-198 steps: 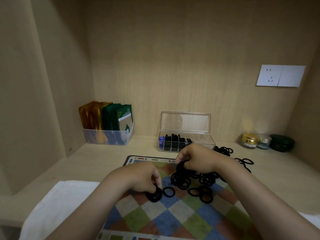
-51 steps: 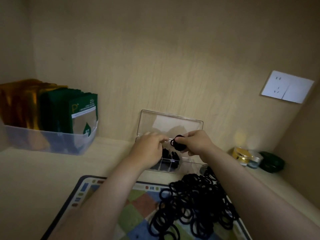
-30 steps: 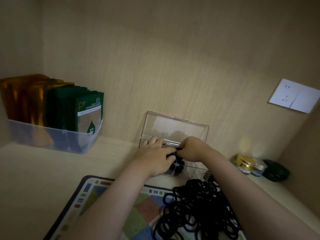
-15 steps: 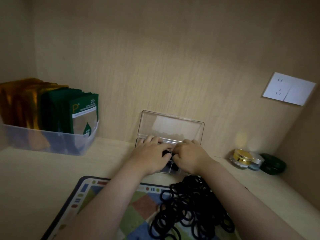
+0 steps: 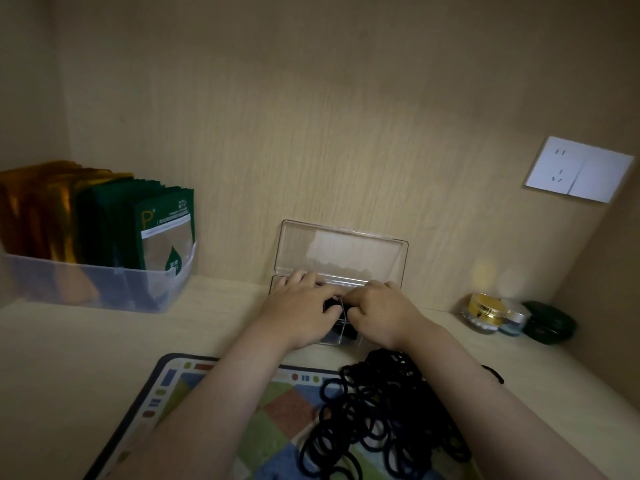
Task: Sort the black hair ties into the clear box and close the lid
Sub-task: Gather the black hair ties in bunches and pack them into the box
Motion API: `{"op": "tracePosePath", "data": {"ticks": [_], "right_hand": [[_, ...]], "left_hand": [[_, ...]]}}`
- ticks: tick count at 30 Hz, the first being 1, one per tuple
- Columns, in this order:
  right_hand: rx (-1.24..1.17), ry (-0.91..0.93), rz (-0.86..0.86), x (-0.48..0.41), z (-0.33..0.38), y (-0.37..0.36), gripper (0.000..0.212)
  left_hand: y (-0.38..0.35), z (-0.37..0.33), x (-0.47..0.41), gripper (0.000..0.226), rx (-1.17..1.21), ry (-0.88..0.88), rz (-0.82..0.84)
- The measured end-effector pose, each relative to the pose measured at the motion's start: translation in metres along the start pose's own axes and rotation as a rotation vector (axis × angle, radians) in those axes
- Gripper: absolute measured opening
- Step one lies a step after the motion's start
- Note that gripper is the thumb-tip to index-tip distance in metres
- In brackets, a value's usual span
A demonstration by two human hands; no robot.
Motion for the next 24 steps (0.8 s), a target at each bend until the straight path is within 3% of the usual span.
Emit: {"op": "tracePosePath", "data": {"ticks": [7,12,18,24], "right_hand": [[-0.313,-0.007,-0.238,0.029,-0.007,0.036,0.036],[-0.415,0.007,-0.213,0.055,-0.009,0.032,0.022],[-0.361,0.025,-0.046,0.076,-0.011,0.007,0.021],[-0.122,0.099,0.01,0.076,-0.008,-0.002,0.053]], "left_hand": [[0.016,-0.008,0.002,0.038,0.07,-0.005,-0.11],[0.042,-0.031,0.006,0.011,0.12,-0.077,-0.212],[0.049,-0.059,0.017,0.009,0.087,-0.122,0.027],[0.018,-0.056,0.04,0.026,0.015,-0.042,0.332]]}}
Point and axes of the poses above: each hand's wrist, its own x-axis away from the middle knuckle, its own y-axis out of the back of the hand, z = x × y, the point moved 6 cm from there along -x, towards the middle knuckle, and after that the axes turned 15 degrees about -x, right-handed, at the moved point
